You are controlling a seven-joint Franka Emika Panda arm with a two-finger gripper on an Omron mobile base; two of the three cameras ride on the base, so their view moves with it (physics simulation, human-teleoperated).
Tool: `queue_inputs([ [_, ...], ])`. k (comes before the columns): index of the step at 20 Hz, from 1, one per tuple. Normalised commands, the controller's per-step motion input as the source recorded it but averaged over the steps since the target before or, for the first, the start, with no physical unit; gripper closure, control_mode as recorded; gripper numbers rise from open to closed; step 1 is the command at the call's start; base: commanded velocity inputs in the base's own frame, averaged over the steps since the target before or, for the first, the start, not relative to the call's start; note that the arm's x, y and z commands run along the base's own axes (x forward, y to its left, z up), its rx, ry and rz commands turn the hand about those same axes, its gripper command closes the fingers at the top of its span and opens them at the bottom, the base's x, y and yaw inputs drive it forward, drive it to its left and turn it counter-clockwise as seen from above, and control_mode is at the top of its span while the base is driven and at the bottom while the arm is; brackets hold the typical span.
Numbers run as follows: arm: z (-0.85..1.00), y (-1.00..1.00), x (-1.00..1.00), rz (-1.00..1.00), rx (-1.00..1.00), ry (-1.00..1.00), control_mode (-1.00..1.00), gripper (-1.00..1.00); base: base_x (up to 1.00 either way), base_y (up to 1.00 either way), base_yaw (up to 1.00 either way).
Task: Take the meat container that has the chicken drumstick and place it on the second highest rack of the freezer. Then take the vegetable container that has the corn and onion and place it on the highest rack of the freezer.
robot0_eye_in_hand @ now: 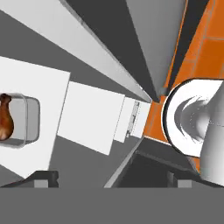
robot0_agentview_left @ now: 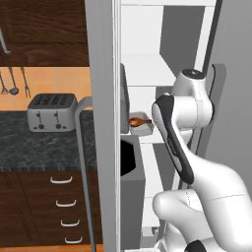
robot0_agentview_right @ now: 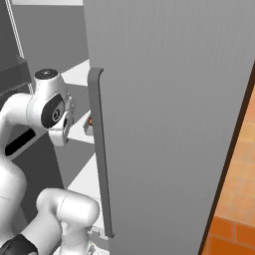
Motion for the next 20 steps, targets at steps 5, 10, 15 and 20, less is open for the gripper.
queue_inputs([
  [5, 0.13, -0.18, -0.98, 0.14, -0.14, 0.44, -1.0, -1.0, 0.0, 0.0, 0.0],
  [10, 0.01, -0.29, -0.72, 0.26, -0.13, 0.41, -1.0, -1.0, 0.0, 0.0, 0.0],
  [15, -0.16, -0.2, -0.45, 0.57, 0.04, 0.07, -1.0, -1.0, 0.0, 0.0, 0.0],
  [20, -0.19, -0.02, 0.0, 0.53, 0.14, -0.07, -1.0, -1.0, 0.0, 0.0, 0.0],
])
